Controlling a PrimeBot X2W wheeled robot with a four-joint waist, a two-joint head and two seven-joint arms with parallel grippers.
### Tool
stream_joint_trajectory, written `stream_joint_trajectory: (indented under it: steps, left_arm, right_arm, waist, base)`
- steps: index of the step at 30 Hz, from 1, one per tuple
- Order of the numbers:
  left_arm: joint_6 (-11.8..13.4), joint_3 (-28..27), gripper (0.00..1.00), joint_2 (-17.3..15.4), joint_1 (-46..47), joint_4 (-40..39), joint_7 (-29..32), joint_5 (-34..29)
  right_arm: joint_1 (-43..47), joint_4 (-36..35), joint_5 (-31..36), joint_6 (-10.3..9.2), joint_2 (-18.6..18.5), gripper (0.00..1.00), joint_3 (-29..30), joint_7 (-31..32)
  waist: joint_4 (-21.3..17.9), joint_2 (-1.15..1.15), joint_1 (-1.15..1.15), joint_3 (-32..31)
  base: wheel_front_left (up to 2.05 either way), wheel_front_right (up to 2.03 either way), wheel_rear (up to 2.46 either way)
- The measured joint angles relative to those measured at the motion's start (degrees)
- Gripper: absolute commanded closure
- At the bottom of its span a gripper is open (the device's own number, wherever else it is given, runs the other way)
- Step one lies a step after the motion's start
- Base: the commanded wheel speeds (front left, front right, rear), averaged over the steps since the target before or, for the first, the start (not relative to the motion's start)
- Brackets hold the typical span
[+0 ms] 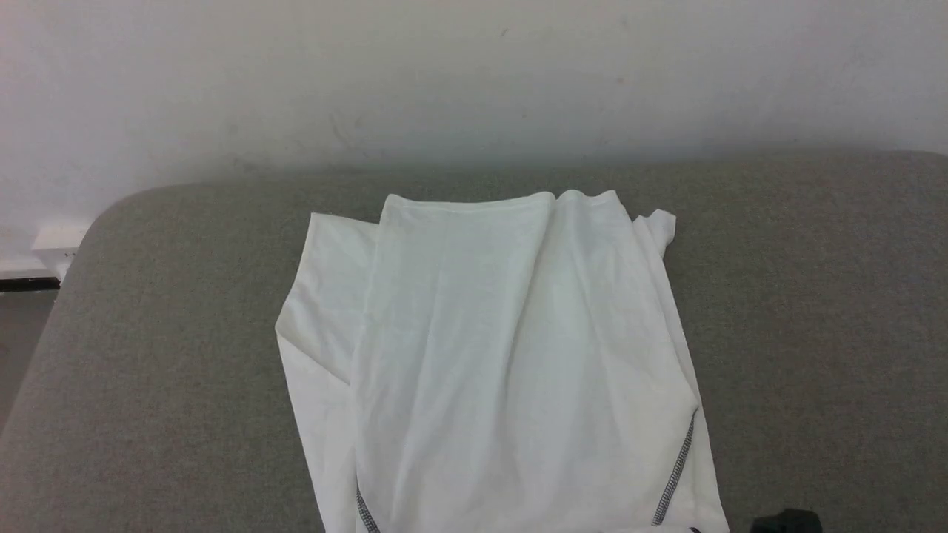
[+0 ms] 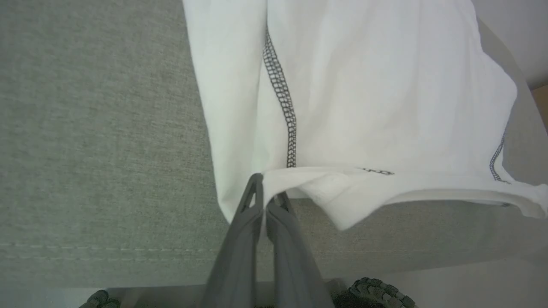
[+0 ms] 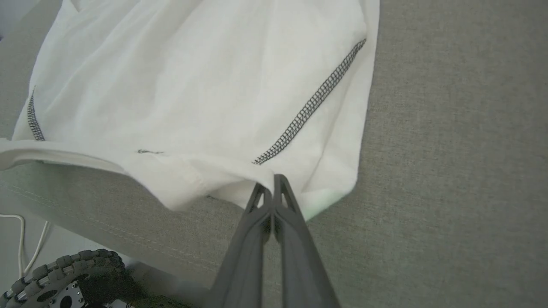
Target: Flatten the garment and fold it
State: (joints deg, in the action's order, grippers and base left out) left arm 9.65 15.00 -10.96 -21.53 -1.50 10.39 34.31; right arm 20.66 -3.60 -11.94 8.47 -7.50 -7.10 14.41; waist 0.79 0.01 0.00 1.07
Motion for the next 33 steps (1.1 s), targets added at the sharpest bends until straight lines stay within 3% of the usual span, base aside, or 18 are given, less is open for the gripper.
stream_joint_trajectory:
  steps: [3,5,6,7,16,22,28,33]
  left_arm:
    - [-1.58,0.68,1.0,0.8,2.65,4.27,-1.62,-0.02]
    - [-2.88,1.38,1.0,1.51,3.76,6.24,-2.37,0.13]
    - [-3.21,1.75,0.87,1.81,4.19,6.93,-2.58,0.14]
    - [-3.66,2.0,0.0,1.88,4.53,7.48,-2.92,0.13]
    - [-3.34,-1.97,0.0,0.04,6.15,0.66,-6.68,0.01]
    - [-1.51,-6.93,0.0,-3.32,13.02,-3.64,-8.94,-1.45]
    - [-1.7,-10.39,0.0,-6.06,28.06,1.48,-10.81,-2.31]
    - [-3.87,-11.22,0.0,-8.27,42.19,9.7,-9.98,-1.98]
  right_arm:
    - [-2.77,3.28,0.26,-0.42,-0.57,1.0,-1.47,-1.63]
    - [-3.69,4.71,-0.42,-0.45,-0.73,0.51,-2.6,-2.24]
    - [-3.88,5.13,-0.69,-0.57,-0.92,0.0,-3.04,-2.65]
    - [-3.92,5.36,-0.93,-0.6,-1.15,0.0,-3.34,-3.1]
    - [-3.92,-2.33,-0.7,-0.87,-0.36,0.0,-0.32,-13.65]
    - [-5.23,-8.28,1.07,-0.92,1.77,0.0,3.42,-15.18]
    - [-10.94,-12.39,1.67,-0.92,2.57,0.0,5.34,-14.86]
    - [-16.11,-13.57,1.37,-0.93,2.77,0.0,5.04,-14.37]
  waist:
    - [0.21,0.0,0.01,0.69]
    - [0.41,0.0,0.01,0.91]
    - [0.52,0.0,0.01,0.97]
    - [0.65,0.0,0.01,0.98]
    - [0.52,0.0,0.01,0.53]
    - [-0.16,-0.01,0.0,1.2]
    - [-0.95,-0.01,0.01,4.26]
    - [-2.19,-0.01,0.01,8.38]
  base:
    - [0.0,0.0,0.0]
    - [0.0,0.0,0.0]
    - [0.0,0.0,0.0]
    - [0.0,0.0,0.0]
    - [0.0,0.0,0.0]
    - [0.0,0.0,0.0]
    - [0.0,0.0,0.0]
    - [0.0,0.0,0.0]
